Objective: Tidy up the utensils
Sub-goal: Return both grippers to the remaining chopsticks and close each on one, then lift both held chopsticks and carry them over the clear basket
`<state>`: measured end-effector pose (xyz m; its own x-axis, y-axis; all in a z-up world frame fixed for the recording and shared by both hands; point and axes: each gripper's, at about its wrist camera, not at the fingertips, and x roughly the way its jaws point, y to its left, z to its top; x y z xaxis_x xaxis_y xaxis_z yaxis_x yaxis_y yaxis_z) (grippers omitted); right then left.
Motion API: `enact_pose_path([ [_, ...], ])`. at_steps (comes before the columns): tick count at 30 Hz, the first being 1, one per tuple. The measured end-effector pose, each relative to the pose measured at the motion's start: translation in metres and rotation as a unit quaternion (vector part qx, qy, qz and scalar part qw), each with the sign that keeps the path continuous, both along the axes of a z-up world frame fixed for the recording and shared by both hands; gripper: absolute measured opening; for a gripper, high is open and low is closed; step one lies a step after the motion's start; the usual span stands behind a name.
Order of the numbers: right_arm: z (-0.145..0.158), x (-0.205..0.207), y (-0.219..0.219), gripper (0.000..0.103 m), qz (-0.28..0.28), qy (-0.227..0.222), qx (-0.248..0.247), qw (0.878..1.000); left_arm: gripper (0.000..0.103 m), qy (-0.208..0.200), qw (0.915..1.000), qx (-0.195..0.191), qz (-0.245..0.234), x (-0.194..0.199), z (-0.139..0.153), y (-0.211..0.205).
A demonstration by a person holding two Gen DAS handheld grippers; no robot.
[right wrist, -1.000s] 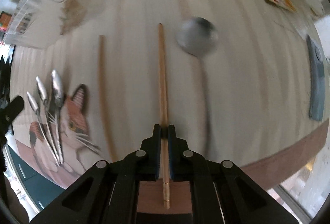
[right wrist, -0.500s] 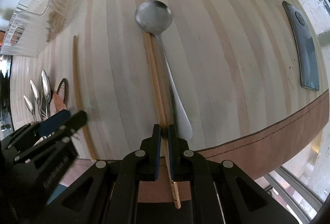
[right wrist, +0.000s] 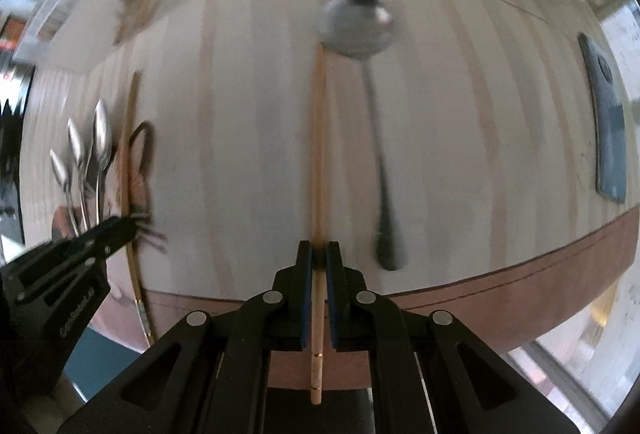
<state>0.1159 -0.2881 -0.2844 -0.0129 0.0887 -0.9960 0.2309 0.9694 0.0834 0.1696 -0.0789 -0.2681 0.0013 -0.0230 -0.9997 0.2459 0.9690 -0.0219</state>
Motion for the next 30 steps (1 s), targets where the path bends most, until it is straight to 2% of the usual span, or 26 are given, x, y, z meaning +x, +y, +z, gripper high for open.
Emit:
enact_pose_path([
  [2,0.0,-0.002,0.008,0.007,0.011,0.001,-0.011,1.0,0.005,-0.001,1.0,-0.003,0.004,-0.003,0.002,0.009],
  [9,-0.002,0.002,0.022,0.008,0.026,0.021,-0.019,0.999,0.006,0.0,1.0,-0.003,0.0,-0.004,0.0,-0.001],
  [17,-0.003,0.004,0.045,0.008,0.036,0.024,-0.039,0.998,0.006,0.0,1.0,-0.003,0.0,-0.002,0.0,-0.004],
  [24,-0.004,0.009,0.061,0.008,0.037,0.02,-0.048,0.998,0.005,-0.007,1.0,0.0,-0.003,-0.004,-0.002,-0.006],
  [30,0.002,0.004,0.058,0.007,0.024,0.008,-0.045,0.999,0.004,-0.014,0.9999,-0.001,-0.011,-0.012,0.005,-0.01],
])
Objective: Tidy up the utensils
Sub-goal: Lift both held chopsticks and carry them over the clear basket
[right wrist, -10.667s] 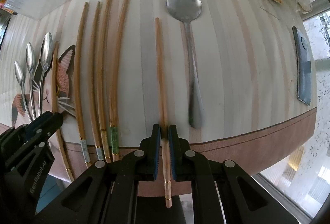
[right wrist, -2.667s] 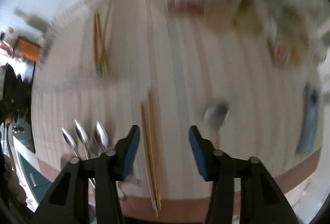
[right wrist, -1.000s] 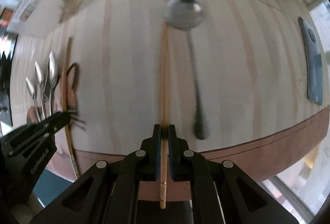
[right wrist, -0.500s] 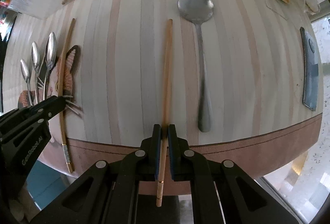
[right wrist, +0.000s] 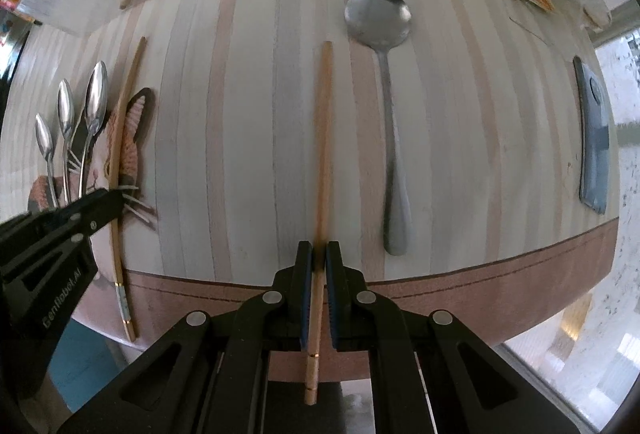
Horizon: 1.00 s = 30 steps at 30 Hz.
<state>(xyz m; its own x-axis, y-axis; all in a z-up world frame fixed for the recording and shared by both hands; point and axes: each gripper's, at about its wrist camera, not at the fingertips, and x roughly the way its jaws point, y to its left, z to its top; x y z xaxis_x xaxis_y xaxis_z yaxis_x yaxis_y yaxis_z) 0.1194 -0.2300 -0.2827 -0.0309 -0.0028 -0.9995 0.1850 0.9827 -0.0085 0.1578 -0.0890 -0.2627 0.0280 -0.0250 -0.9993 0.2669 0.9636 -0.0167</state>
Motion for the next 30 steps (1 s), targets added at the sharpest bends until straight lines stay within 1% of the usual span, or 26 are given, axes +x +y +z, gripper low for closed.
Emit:
enact_pose_path([
  [6,0.02,-0.005,-0.006,0.007,-0.011,-0.024,0.012,1.0,0.004,-0.036,0.9992,-0.01,-0.012,-0.002,0.03,-0.01],
  [11,0.05,-0.003,-0.015,0.007,-0.022,-0.054,0.021,0.998,0.004,-0.069,0.9972,-0.025,-0.014,0.003,0.062,-0.014],
  [17,0.09,0.006,-0.023,0.007,-0.023,-0.093,0.034,0.995,0.004,-0.1,0.9933,-0.057,0.004,0.023,0.102,-0.007],
  [19,0.104,0.013,-0.022,0.007,-0.02,-0.107,0.036,0.993,0.004,-0.112,0.9914,-0.066,0.012,0.031,0.115,-0.006],
  [23,0.136,0.037,-0.017,0.007,-0.01,-0.136,0.052,0.989,0.004,-0.139,0.986,-0.085,0.034,0.054,0.151,0.004],
  [26,0.157,0.058,-0.011,0.007,0.0,-0.16,0.065,0.985,0.004,-0.149,0.983,-0.095,0.049,0.073,0.171,0.014],
  [30,0.18,0.088,-0.006,0.007,0.009,-0.181,0.087,0.98,0.004,-0.162,0.9798,-0.096,0.067,0.105,0.193,0.027],
])
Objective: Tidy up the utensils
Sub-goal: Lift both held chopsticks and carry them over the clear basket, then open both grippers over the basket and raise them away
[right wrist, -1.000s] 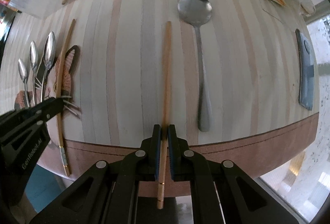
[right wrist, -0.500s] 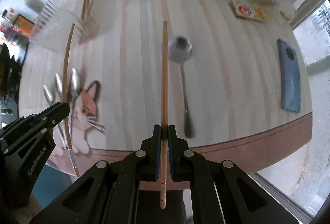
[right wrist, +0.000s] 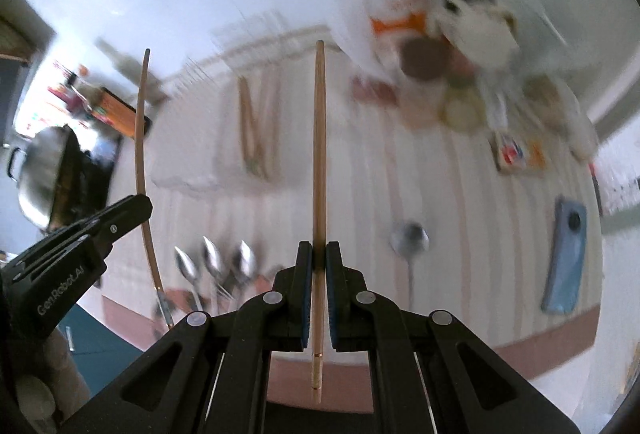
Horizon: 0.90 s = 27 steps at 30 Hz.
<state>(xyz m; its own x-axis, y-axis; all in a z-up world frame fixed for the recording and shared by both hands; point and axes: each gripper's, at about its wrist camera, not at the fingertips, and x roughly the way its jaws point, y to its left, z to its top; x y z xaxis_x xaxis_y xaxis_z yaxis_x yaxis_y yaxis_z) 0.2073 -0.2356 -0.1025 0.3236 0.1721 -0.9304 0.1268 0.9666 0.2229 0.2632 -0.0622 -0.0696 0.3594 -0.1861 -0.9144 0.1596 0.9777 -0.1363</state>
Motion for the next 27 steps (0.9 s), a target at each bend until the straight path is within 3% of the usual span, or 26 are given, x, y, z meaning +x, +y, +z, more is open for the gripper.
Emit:
enact_pose_path([
  [5,0.015,0.058,0.009,0.007,0.017,-0.015,0.027,0.999,0.004,0.003,0.9999,0.001,0.017,0.053,0.01,0.016],
  [13,0.01,0.157,0.034,0.007,0.034,-0.004,0.05,0.998,0.004,0.065,0.9978,-0.003,0.004,0.126,-0.019,0.016],
  [20,-0.03,0.214,0.048,0.007,0.034,0.03,0.045,0.998,0.004,0.131,0.9914,-0.001,0.001,0.166,-0.071,0.014],
  [27,-0.079,0.229,0.056,0.007,0.038,0.071,0.044,0.996,0.005,0.159,0.9873,0.005,0.008,0.166,-0.102,0.022],
])
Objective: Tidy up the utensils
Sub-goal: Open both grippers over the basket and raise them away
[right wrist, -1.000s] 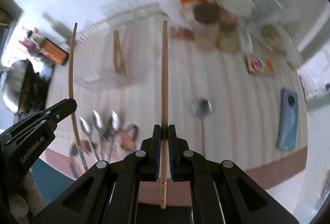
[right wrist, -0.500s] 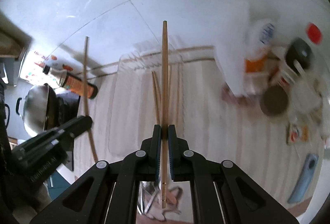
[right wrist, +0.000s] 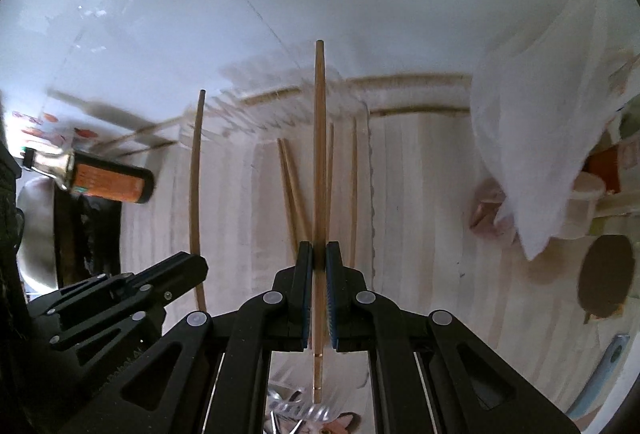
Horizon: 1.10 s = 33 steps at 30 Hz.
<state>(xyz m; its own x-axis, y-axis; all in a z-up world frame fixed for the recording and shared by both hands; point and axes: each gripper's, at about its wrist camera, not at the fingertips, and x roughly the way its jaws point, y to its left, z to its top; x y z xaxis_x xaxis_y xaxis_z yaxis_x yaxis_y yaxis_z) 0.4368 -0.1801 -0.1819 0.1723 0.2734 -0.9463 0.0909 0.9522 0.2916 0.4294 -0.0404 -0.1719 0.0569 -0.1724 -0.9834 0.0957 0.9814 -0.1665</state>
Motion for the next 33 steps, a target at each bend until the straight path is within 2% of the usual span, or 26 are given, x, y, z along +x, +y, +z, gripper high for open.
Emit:
enact_pose_path([
  [4,-0.015,-0.002,0.002,0.008,0.01,0.018,-0.01,1.0,0.007,-0.001,1.0,0.002,0.006,-0.005,0.006,0.003],
  [7,-0.014,-0.005,0.002,0.008,0.009,0.018,-0.008,1.0,0.008,-0.019,0.9996,0.017,0.007,-0.01,0.017,0.006],
  [9,-0.008,-0.008,0.001,0.012,0.008,0.013,-0.012,1.0,0.014,-0.032,0.999,0.031,0.01,-0.012,0.022,0.011],
  [10,-0.005,-0.008,0.001,0.019,0.01,0.01,-0.014,1.0,0.019,-0.038,0.9985,0.038,0.013,-0.014,0.025,0.013],
  [12,0.002,-0.01,0.0,0.023,0.008,0.003,-0.021,1.0,0.044,-0.06,0.9968,0.049,0.021,-0.02,0.034,0.019],
  [13,0.006,-0.012,-0.001,0.026,0.004,-0.002,-0.025,1.0,0.052,-0.074,0.9954,0.056,0.025,-0.023,0.039,0.021],
  [15,0.017,-0.018,-0.006,0.035,-0.002,-0.014,-0.032,0.999,0.076,-0.106,0.9908,0.075,0.037,-0.032,0.048,0.026],
  [17,0.025,-0.028,-0.006,0.051,-0.004,-0.032,-0.051,0.998,0.087,-0.139,0.9849,0.093,0.045,-0.043,0.056,0.031],
  [18,0.029,-0.037,-0.006,0.055,-0.006,-0.044,-0.07,0.997,0.094,-0.15,0.9828,0.097,0.048,-0.048,0.058,0.033],
  [20,0.036,-0.051,-0.006,0.068,-0.009,-0.064,-0.1,0.993,0.099,-0.174,0.9777,0.106,0.05,-0.062,0.061,0.035],
  [21,0.038,-0.059,-0.006,0.07,-0.011,-0.073,-0.114,0.991,0.102,-0.183,0.9758,0.11,0.049,-0.066,0.061,0.036],
  [23,0.042,-0.075,-0.01,0.079,-0.016,-0.086,-0.132,0.987,0.103,-0.202,0.9704,0.123,0.05,-0.079,0.062,0.038],
  [24,0.043,-0.083,-0.01,0.081,-0.018,-0.092,-0.143,0.985,0.103,-0.208,0.9688,0.126,0.049,-0.084,0.062,0.036],
  [26,0.045,-0.1,-0.008,0.093,-0.021,-0.107,-0.158,0.981,0.103,-0.22,0.9656,0.129,0.047,-0.095,0.064,0.035],
  [28,0.049,-0.113,-0.003,0.1,-0.02,-0.123,-0.178,0.976,0.103,-0.23,0.9633,0.129,0.046,-0.105,0.068,0.034],
  [33,0.07,-0.146,0.0,0.102,-0.035,-0.163,-0.211,0.963,0.103,-0.258,0.9581,0.114,0.05,-0.134,0.084,0.033],
])
